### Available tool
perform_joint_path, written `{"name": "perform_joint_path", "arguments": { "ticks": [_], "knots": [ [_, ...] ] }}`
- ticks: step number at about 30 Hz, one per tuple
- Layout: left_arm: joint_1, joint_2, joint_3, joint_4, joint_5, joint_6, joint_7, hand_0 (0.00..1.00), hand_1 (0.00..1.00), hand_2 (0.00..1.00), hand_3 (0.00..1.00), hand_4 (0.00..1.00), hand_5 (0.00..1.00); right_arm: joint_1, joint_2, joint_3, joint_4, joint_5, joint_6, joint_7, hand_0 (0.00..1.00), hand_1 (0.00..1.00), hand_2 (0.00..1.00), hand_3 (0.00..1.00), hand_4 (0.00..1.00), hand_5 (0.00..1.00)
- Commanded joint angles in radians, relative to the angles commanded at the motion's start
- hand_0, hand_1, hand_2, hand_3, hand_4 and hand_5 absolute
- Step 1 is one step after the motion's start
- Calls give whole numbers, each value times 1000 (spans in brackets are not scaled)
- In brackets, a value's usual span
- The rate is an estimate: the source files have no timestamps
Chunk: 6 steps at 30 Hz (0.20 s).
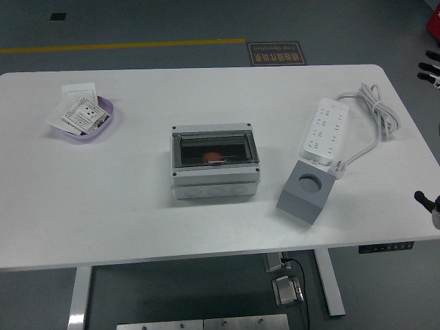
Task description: Pick up the cylinder from the cube,place it in the box,flap close box
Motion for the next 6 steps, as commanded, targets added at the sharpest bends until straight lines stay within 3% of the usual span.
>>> {"name": "perform_joint_path", "arguments": {
  "ticks": [6],
  "knots": [
    [-6,8,27,0,-27,0,-5,676,709,640,640,702,207,-1,5,0,-6,5,-9,5,643,654,711,767,886,733]
  ]
}}
